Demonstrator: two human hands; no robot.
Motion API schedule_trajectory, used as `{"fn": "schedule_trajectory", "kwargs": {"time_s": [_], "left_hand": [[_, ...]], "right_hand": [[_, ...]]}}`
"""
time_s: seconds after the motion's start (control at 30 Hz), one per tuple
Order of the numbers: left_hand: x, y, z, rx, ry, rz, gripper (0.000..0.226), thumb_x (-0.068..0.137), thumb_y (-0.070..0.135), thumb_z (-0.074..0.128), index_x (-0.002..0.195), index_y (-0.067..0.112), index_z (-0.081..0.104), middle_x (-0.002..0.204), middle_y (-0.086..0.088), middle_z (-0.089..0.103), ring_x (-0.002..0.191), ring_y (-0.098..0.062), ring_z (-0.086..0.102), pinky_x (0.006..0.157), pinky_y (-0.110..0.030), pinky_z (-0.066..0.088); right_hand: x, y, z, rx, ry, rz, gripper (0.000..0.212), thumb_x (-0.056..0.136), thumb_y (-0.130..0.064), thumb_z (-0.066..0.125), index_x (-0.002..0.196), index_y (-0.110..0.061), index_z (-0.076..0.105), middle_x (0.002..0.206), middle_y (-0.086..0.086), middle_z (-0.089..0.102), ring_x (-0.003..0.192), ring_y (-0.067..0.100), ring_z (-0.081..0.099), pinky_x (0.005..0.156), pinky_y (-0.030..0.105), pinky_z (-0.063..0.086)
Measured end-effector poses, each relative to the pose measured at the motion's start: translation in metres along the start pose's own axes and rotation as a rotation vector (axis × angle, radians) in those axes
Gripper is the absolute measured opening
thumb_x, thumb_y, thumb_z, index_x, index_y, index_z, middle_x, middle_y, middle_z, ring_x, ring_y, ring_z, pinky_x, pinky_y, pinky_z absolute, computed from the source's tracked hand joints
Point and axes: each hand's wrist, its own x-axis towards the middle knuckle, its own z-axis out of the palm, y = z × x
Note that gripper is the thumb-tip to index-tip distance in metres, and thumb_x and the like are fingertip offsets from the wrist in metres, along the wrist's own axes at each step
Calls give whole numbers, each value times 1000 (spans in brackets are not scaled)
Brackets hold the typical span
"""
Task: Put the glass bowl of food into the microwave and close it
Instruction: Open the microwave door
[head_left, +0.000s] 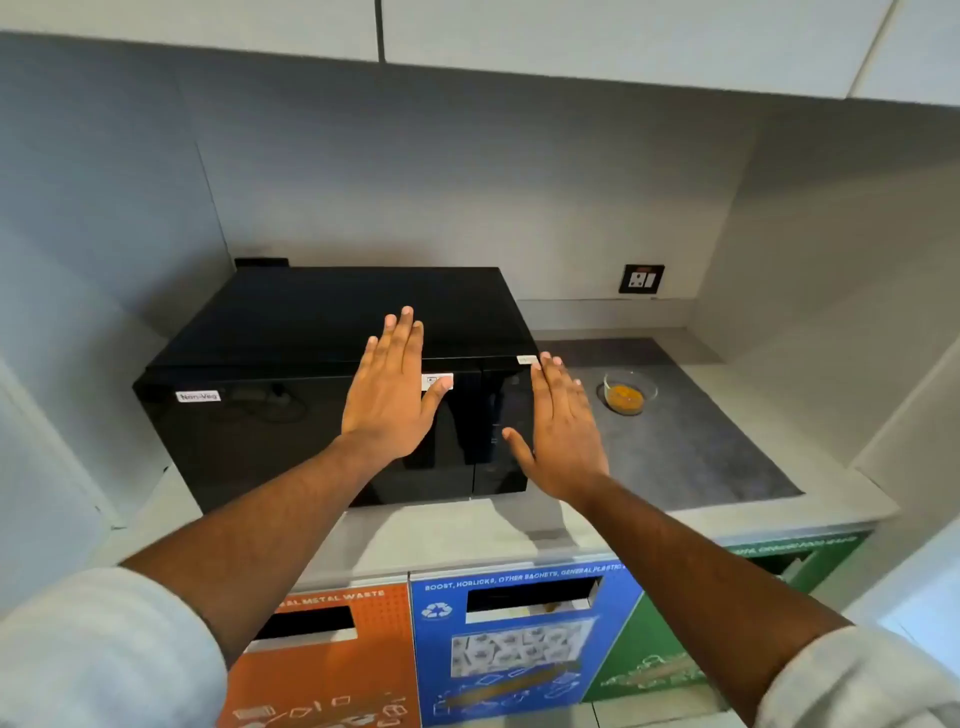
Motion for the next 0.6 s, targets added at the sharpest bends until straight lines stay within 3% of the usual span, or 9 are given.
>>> {"fn": "schedule_trajectory", "kwargs": {"time_s": [0.1,0.27,0.43,0.6], "left_hand": [[-2,-6,11,42,-36,-15,85,95,65,16,159,10,10,170,-8,5,157,-25,3,127,-44,10],[-10,-3,23,135,0,18,77,98,61,28,155,10,26,162,-10,34,151,-30,28,125,-47,21],[-10,-4,27,185,22,18,76,96,59,35,153,10,28,160,-11,36,149,-30,31,122,-47,26],[-6,9,35,186,24,-110,86,90,69,40,153,11,30,160,-10,36,150,-30,30,123,-48,23]], "right_hand": [[-13,-2,17,77,-30,91,99,97,-61,49,164,-13,-5,175,8,-10,163,28,0,130,42,13],[-37,-1,55,255,-113,197,102,96,-58,57,165,-17,-6,176,4,-2,162,26,9,127,34,17],[-52,-1,103,467,-218,344,102,95,-52,62,165,-16,-3,176,4,2,162,27,13,126,34,20],[-51,0,140,766,-229,525,104,90,-35,77,164,-17,7,173,6,18,158,29,26,124,34,27]]}}
